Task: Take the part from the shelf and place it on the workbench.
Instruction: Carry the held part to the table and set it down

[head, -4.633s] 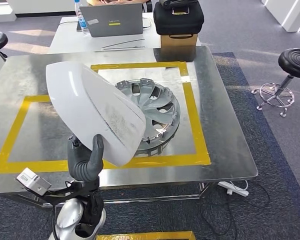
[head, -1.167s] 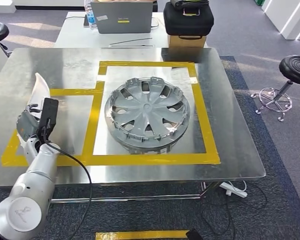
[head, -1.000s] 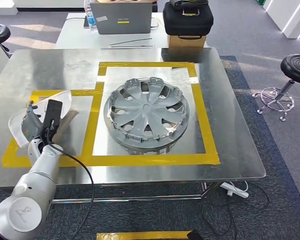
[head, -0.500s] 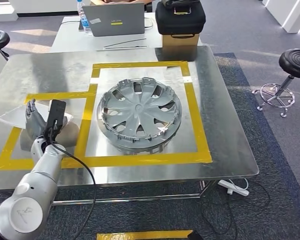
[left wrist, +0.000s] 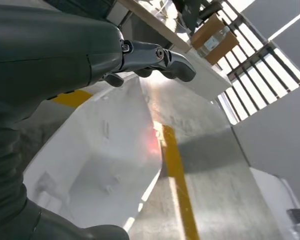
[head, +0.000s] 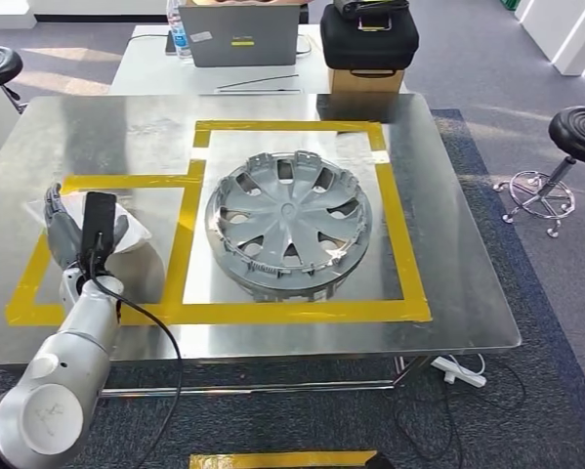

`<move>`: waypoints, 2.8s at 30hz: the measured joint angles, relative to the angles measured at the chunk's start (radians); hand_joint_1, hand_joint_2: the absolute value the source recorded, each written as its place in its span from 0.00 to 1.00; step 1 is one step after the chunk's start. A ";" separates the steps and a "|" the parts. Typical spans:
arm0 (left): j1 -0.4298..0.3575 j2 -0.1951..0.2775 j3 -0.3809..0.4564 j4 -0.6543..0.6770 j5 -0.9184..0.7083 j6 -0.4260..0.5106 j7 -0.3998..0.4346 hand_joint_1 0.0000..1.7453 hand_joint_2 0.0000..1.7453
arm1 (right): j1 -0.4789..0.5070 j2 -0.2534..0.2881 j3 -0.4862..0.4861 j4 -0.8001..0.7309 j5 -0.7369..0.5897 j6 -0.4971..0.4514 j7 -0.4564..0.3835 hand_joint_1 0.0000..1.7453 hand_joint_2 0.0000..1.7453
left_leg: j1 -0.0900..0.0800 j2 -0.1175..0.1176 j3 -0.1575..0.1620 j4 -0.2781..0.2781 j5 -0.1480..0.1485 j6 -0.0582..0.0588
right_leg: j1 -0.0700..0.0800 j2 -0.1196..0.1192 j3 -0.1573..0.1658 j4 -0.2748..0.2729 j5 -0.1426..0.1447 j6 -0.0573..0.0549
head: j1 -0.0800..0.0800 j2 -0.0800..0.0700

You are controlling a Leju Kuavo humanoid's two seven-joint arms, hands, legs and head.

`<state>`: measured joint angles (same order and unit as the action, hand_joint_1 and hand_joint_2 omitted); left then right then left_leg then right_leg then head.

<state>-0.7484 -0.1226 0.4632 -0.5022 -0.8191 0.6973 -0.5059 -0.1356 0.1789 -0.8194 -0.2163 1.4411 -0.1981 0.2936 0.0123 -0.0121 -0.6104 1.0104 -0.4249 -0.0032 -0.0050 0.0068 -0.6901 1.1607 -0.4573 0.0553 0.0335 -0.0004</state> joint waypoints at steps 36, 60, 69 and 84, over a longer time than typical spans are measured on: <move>0.774 -0.086 -0.872 -1.331 1.000 -0.596 -0.192 0.00 0.00 | 0.062 0.001 -0.024 0.000 -0.077 -0.062 -0.150 0.00 0.00 | -0.005 -0.002 0.024 -0.005 -0.018 -0.023 | 0.001 0.006 0.106 -0.136 0.002 -0.016 | 0.003 0.000; 0.844 -0.088 -0.897 -1.397 0.928 -0.734 -0.195 0.00 0.00 | 0.063 0.001 -0.092 0.000 -0.126 -0.042 -0.109 0.00 0.00 | 0.001 0.002 0.036 -0.007 -0.027 0.008 | -0.003 0.000 0.009 0.073 -0.073 0.015 | 0.006 0.000; 0.842 -0.085 -0.904 -1.397 0.920 -0.744 -0.195 0.00 0.00 | 0.059 0.000 -0.095 0.000 -0.120 -0.039 -0.104 0.00 0.00 | -0.002 0.001 0.014 0.045 -0.068 -0.037 | -0.005 0.005 0.113 -0.142 0.006 -0.029 | 0.000 0.000; 0.833 -0.062 -0.927 -1.388 0.913 -0.754 -0.194 0.00 0.00 | 0.060 0.000 -0.102 0.000 -0.113 -0.026 -0.104 0.00 0.00 | -0.004 0.003 0.044 -0.018 -0.019 0.010 | 0.000 0.003 0.072 -0.100 -0.012 0.007 | -0.005 0.000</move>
<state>0.0847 -0.1845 -0.4633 -1.8898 0.0938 -0.0563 -0.7004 -0.0757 0.1793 -0.9216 -0.2167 1.3281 -0.2238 0.1896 0.0083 -0.0087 -0.5667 0.9919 -0.4441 0.0072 -0.0045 0.0096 -0.6183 1.0609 -0.4694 0.0618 0.0286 -0.0004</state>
